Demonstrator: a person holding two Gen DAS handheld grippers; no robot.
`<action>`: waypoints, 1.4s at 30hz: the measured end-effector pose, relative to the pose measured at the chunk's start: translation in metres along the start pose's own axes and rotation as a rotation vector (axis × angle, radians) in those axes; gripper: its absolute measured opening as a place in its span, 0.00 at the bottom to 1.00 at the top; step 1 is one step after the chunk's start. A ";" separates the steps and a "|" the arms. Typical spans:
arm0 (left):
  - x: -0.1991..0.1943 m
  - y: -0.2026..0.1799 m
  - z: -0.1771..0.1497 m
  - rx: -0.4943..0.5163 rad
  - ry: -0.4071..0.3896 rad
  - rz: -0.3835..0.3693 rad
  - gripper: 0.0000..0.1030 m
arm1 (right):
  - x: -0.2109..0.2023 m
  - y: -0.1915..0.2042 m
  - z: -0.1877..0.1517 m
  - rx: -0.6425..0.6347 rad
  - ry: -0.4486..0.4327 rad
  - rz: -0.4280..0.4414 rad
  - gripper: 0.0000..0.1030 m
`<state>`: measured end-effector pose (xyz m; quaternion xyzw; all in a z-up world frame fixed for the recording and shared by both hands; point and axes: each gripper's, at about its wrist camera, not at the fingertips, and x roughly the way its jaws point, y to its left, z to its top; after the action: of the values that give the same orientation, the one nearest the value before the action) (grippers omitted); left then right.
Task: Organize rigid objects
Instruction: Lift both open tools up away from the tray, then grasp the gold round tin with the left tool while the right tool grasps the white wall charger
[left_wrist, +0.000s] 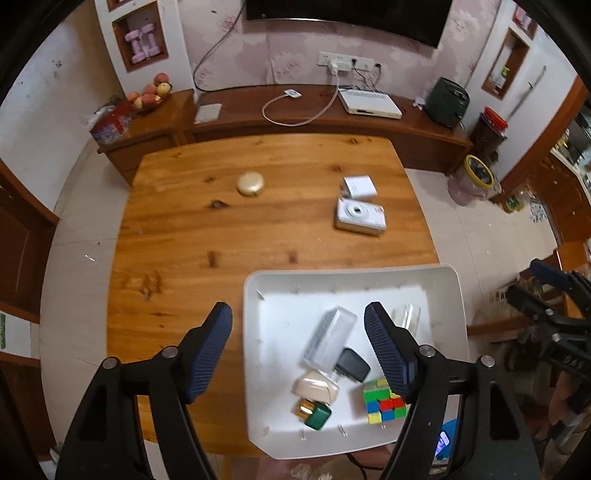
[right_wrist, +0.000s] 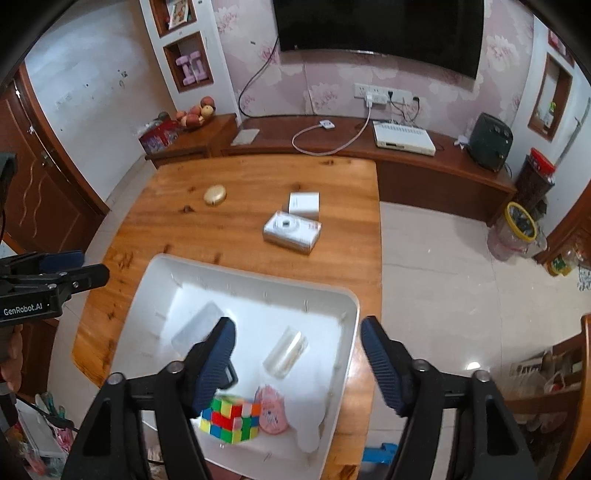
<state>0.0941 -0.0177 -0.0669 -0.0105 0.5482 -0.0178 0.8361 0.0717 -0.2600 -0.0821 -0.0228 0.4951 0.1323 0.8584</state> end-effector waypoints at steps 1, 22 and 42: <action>-0.001 0.004 0.008 -0.004 0.001 0.003 0.75 | -0.003 -0.001 0.008 -0.005 -0.004 0.005 0.74; 0.130 0.062 0.157 -0.049 0.086 0.038 0.79 | 0.106 -0.012 0.184 0.069 0.109 -0.027 0.78; 0.285 0.089 0.176 -0.224 0.204 0.010 0.79 | 0.322 -0.024 0.187 0.210 0.441 -0.004 0.78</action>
<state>0.3709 0.0590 -0.2615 -0.0990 0.6290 0.0467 0.7696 0.3887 -0.1851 -0.2647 0.0371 0.6817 0.0702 0.7273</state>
